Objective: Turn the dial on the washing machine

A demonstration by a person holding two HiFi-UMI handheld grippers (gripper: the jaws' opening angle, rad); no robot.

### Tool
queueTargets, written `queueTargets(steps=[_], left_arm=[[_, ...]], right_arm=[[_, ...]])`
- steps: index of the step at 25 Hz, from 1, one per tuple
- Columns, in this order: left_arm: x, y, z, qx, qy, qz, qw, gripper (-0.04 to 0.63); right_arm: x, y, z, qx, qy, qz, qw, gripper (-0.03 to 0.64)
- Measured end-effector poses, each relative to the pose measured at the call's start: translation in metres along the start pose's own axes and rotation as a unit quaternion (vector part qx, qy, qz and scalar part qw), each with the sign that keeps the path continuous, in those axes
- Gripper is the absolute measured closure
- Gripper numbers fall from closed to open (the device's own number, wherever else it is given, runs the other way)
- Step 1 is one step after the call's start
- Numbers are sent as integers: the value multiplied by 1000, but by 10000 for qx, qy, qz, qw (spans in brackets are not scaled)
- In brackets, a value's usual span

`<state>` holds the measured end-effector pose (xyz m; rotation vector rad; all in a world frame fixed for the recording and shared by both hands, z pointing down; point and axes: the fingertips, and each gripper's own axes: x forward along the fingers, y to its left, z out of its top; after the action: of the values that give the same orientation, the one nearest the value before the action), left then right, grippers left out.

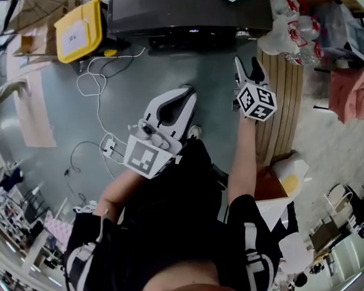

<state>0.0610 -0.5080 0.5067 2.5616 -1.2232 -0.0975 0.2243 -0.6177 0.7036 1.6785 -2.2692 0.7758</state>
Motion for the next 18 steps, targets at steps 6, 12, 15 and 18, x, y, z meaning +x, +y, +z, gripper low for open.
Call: queueTargets(steps=[6, 12, 15, 18], left_arm=[[45, 36, -36, -120, 208, -59, 9997, 572], [60, 54, -59, -197, 417, 4, 9989, 572], [60, 61, -61, -238, 439, 60, 9987, 572], [59, 65, -61, -277, 439, 103, 9986, 572]], right_arm=[[90, -50, -21, 110, 187, -63, 9997, 309], [135, -68, -27, 259, 294, 130, 9991, 302], [146, -70, -29, 332, 310, 151, 9989, 302], [148, -69, -28, 135, 291, 36, 9995, 314]])
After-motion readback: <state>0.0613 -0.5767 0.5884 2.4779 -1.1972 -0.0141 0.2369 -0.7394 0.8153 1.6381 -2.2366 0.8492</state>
